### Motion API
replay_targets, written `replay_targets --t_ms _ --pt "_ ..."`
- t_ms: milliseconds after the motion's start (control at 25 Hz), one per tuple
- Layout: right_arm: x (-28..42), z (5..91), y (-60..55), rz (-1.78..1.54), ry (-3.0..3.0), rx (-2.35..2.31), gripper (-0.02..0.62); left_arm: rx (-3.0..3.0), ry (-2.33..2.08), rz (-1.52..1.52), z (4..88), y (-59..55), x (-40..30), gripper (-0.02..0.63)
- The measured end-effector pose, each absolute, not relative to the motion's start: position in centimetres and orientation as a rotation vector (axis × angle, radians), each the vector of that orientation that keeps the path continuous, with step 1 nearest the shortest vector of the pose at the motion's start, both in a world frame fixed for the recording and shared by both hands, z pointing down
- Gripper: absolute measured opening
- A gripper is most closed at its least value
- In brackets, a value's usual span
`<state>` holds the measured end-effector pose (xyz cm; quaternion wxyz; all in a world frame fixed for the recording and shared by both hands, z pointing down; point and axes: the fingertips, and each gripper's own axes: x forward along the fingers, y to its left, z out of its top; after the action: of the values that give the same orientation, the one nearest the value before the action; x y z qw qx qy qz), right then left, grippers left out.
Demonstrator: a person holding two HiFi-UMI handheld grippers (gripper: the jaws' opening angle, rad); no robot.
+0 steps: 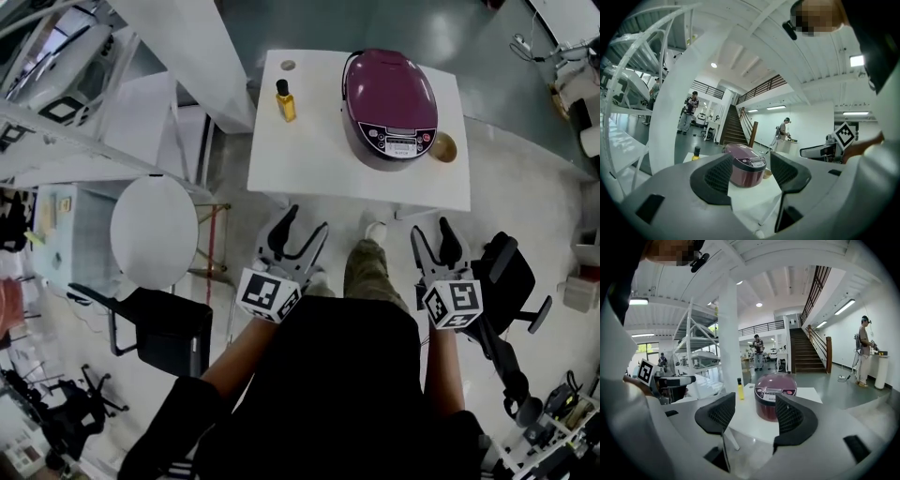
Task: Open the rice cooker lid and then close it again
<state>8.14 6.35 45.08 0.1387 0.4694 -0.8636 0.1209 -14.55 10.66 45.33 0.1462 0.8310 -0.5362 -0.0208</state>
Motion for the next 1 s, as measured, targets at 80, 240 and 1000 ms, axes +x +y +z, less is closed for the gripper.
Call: replay_targets --t_ms 80,240,1000 --pt "7.9 44.8 4.7 0.336 -2.523 1.329 0.236 2.387 -1.576 -0.064 44.9 9.6 -14.5 0.233" --pt "8.4 44.2 0.7 0.322 -2.561 1.307 0.236 2.373 -1.613 -0.058 44.4 6.7 -14.0 0.233" --pt "11.0 45.6 -17.0 0.430 -2.668 1.127 0.236 2.295 -1.706 0.039 43.5 -9.1 -8.1 0.232"
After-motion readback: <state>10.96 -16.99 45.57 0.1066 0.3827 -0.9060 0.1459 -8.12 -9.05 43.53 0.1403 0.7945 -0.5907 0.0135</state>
